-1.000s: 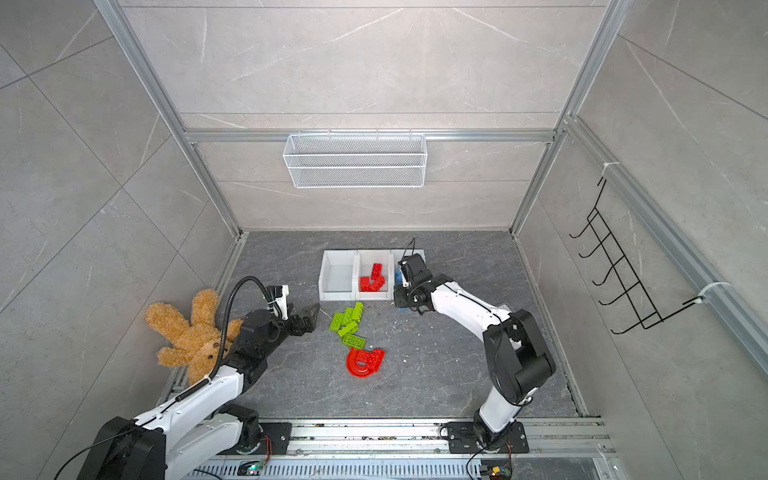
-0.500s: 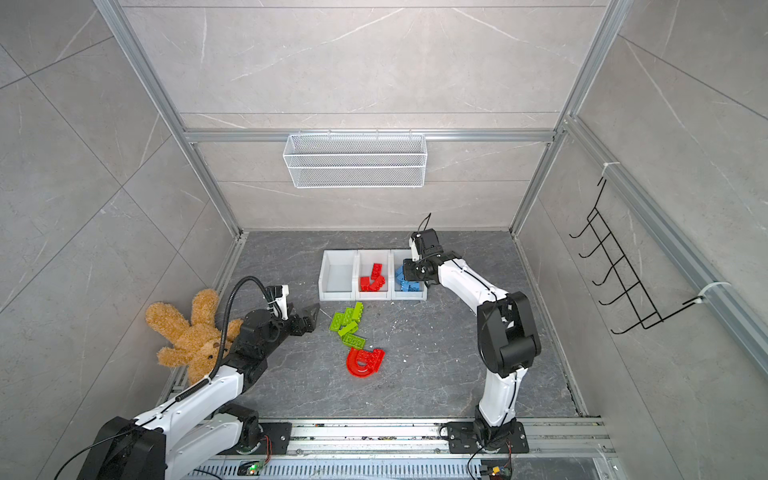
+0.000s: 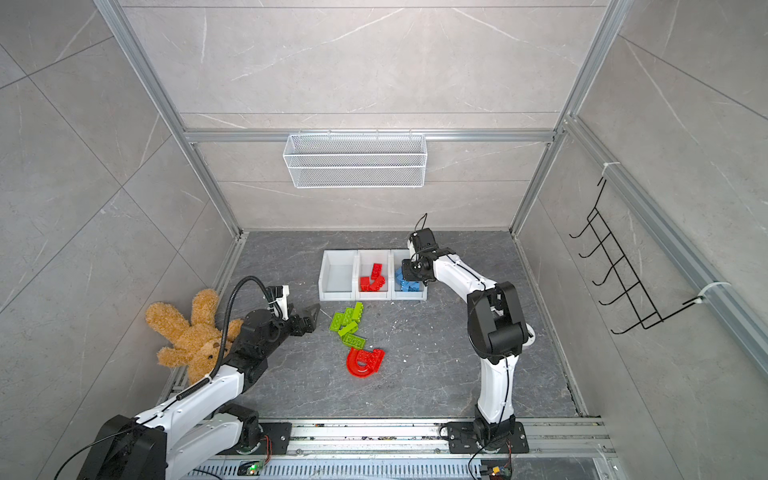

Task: Sort the legos into containers by color
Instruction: 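Open the right gripper to drop the light-blue brick in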

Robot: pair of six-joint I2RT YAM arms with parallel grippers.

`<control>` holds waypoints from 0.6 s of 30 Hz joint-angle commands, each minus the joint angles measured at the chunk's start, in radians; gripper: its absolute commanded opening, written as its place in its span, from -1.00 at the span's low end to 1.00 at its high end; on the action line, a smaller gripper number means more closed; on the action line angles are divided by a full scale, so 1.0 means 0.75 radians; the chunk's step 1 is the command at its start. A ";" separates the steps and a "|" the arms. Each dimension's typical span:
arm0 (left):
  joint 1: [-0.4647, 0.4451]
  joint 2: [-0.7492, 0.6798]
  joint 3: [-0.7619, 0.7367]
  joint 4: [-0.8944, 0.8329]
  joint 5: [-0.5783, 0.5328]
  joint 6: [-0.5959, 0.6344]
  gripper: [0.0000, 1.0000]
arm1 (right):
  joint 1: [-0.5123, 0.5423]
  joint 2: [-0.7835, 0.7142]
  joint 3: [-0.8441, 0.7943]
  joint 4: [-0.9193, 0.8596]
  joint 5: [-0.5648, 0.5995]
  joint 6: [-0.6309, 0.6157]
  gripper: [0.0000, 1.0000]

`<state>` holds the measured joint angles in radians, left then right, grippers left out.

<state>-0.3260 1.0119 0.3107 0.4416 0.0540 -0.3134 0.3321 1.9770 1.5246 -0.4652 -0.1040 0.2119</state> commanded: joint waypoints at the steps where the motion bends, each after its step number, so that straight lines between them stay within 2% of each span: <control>1: -0.003 -0.035 0.004 0.035 -0.015 0.029 0.98 | -0.005 0.022 0.021 -0.027 0.024 -0.033 -0.44; 7: -0.003 -0.035 0.017 0.013 -0.018 0.027 0.98 | -0.006 0.047 0.091 -0.085 0.028 -0.036 -0.33; 11: -0.003 -0.043 0.011 0.020 -0.015 0.023 0.98 | -0.006 0.008 0.115 -0.125 0.032 -0.056 -0.11; 13: -0.003 -0.046 0.007 0.021 -0.016 0.023 0.99 | -0.007 -0.055 0.079 -0.123 0.034 -0.060 -0.08; 18: -0.003 -0.041 0.007 0.028 -0.017 0.024 0.98 | 0.020 -0.356 -0.146 -0.046 -0.084 -0.049 0.01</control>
<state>-0.3260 0.9936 0.3107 0.4381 0.0525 -0.3134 0.3340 1.8534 1.4620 -0.5060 -0.1162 0.1825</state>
